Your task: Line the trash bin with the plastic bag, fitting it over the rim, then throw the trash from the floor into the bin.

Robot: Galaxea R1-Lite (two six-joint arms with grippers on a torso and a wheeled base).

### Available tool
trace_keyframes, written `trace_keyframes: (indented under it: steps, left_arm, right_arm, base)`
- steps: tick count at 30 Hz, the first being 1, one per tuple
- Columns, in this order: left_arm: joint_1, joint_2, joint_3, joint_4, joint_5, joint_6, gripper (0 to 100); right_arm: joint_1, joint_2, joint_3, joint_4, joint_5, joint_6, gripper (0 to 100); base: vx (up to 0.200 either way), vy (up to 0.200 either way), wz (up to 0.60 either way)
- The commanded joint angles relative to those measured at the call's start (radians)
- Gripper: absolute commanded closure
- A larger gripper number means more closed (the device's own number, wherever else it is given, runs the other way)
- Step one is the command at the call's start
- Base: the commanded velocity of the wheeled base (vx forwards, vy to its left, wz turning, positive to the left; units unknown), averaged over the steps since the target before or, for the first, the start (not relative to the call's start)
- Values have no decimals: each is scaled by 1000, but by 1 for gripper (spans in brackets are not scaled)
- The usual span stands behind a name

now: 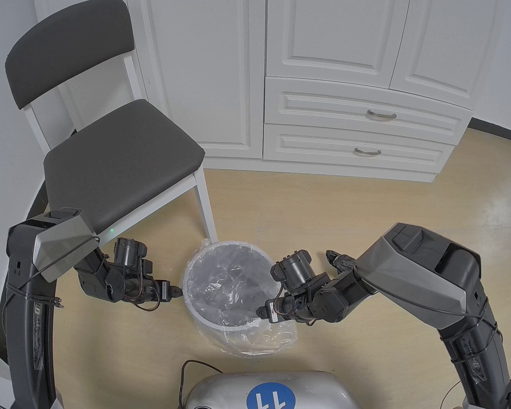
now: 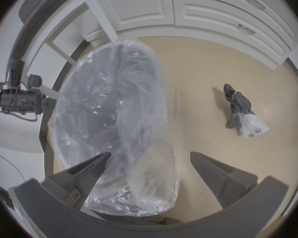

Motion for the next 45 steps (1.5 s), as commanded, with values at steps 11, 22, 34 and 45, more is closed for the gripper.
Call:
trace_keyframes:
  steps: [11, 22, 34, 45]
  left_arm:
    - [0, -1, 0, -1, 1, 0, 0]
    - [0, -1, 0, 0, 1, 0, 0]
    - [0, -1, 0, -1, 1, 0, 0]
    - [0, -1, 2, -3, 1, -1, 0]
  right_arm:
    - [24, 70, -1, -312, -6, 85, 0]
    - [30, 33, 78, -298, 17, 48, 0]
    - [19, -48, 229, -305, 163, -45, 0]
    - [-1, -52, 227, -439, 143, -38, 0]
  base:
    - [0, 0, 0]
    - [0, 0, 0]
    - [0, 0, 0]
    - [0, 0, 0]
